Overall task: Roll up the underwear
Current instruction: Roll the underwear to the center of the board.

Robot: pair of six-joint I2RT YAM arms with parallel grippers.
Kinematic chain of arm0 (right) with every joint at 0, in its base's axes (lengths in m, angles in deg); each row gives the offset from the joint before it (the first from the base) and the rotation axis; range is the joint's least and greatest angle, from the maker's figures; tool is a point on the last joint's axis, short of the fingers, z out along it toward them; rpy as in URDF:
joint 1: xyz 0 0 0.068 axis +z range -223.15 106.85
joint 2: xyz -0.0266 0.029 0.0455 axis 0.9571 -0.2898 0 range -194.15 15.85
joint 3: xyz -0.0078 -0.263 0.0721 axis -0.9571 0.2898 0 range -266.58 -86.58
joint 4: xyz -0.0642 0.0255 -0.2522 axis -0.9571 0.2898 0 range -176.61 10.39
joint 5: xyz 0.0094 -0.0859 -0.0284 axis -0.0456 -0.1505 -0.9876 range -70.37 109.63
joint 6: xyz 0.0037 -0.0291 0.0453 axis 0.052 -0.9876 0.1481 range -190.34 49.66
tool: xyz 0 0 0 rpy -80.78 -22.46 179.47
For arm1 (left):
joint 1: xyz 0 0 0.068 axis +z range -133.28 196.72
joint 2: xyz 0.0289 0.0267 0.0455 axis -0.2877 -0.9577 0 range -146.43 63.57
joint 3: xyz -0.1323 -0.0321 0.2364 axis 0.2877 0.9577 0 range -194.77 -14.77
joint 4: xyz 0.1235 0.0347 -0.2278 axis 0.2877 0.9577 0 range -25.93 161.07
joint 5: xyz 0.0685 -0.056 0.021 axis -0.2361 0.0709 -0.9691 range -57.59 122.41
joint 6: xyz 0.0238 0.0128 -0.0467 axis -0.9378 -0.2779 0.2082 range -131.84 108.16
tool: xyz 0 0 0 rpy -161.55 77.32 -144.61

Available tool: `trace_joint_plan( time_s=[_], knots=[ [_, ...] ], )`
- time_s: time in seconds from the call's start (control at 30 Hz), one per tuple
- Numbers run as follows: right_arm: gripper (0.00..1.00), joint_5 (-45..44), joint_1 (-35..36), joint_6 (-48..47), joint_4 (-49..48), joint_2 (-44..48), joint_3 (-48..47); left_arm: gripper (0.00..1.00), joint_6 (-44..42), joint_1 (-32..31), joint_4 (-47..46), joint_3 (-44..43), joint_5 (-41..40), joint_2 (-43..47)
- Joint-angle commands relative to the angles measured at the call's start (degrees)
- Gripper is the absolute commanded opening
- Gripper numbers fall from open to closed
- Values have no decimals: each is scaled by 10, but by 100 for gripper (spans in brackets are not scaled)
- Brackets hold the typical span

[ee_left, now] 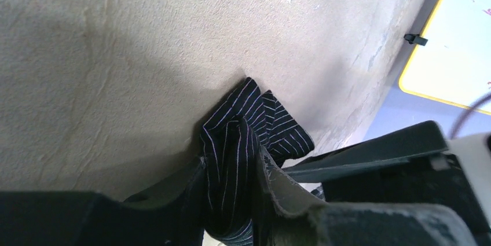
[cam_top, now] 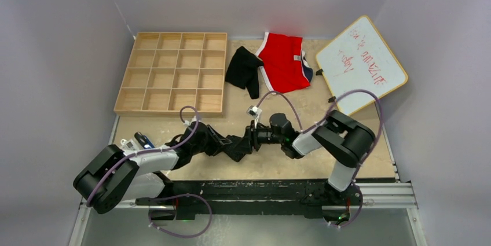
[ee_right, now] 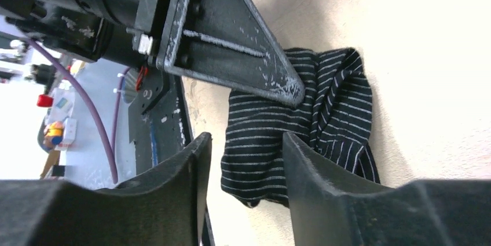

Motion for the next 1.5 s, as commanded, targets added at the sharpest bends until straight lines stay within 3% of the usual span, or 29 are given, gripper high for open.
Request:
trace_joint_plan(
  time_s=[0.0, 0.13, 0.23, 0.37, 0.77, 0.83, 0.9, 0.97, 1.07, 1.13, 1.23, 1.47],
  knots=[
    [52, -81, 16, -173, 339, 120, -78, 13, -25, -3, 113, -17, -22, 14],
    [55, -202, 54, -290, 541, 178, -151, 9, -23, -3, 159, -40, -32, 35],
    [55, -316, 115, -342, 612, 187, -185, 9, -21, -3, 180, -53, -36, 34],
    [54, -416, 184, -351, 618, 191, -197, 8, -13, -3, 190, -56, -36, 36],
    [53, -518, 269, -347, 608, 114, -231, 7, -4, -3, 210, -59, -33, 38],
    [49, -546, 270, -333, 629, 98, -235, 7, -4, -3, 214, -59, -32, 42],
    [37, -554, 270, -328, 632, 94, -229, 7, -4, -2, 220, -58, -33, 48],
    [21, -525, 270, -324, 624, 101, -215, 10, -3, -2, 223, -54, -35, 55],
    [6, -446, 256, -321, 585, 112, -187, 30, 0, -2, 224, -48, -36, 68],
    [4, -343, 227, -299, 541, 120, -163, 49, 1, -2, 228, -45, -36, 81],
    [3, -169, 168, -247, 447, 121, -120, 63, 3, -2, 222, -33, -36, 109],
    [5, -4, 75, -131, 272, 50, -69, 72, 8, -2, 190, 5, -52, 158]
  ],
)
